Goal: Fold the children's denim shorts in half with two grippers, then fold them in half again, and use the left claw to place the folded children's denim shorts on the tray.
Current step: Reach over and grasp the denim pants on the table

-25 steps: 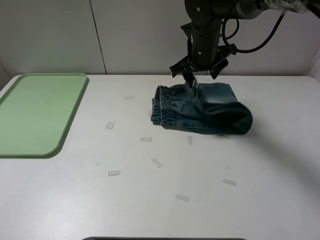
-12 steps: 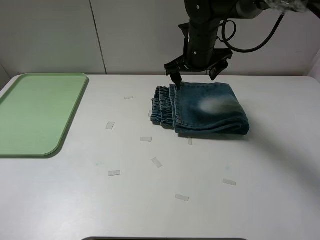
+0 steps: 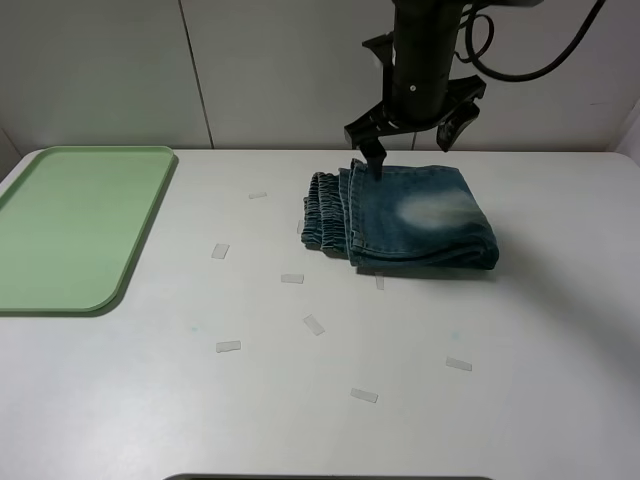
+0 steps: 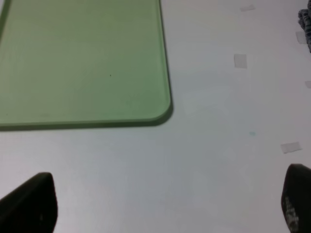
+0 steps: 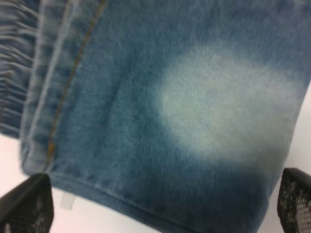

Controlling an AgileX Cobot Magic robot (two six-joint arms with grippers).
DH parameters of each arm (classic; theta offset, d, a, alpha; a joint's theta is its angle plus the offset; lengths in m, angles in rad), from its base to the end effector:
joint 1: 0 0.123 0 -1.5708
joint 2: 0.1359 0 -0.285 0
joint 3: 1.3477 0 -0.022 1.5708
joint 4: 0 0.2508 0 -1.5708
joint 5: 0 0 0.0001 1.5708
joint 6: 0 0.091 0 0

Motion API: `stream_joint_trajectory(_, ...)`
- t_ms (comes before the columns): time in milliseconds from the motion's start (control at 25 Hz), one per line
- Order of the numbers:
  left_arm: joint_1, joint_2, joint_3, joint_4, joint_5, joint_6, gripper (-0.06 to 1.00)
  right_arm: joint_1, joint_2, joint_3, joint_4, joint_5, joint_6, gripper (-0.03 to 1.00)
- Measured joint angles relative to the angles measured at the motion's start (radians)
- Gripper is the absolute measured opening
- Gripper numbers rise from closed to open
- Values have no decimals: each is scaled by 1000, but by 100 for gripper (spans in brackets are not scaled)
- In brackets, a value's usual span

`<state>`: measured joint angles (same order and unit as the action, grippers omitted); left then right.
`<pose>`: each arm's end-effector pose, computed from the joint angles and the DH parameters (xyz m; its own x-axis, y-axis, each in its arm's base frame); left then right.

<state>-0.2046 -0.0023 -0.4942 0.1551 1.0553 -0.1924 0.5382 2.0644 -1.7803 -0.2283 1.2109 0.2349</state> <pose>-0.0022 0.0130 0.2769 -0.4470 -0.0238 -0.8942 0.0325 0.9986 -0.0429 0.3818 0.2055 0.2382 -0.9078 -0.3682 -0.2008 -0.3352 0.9247 -0.1802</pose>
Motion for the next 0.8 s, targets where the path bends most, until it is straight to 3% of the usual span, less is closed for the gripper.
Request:
stream_joint_trajectory(280, 0, 0, 0, 0, 0, 0, 91, 0, -156, 53, 89, 4, -74, 70)
stream_joint_trajectory(800, 0, 0, 0, 0, 0, 0, 91, 0, -589, 476, 114, 14, -108, 70)
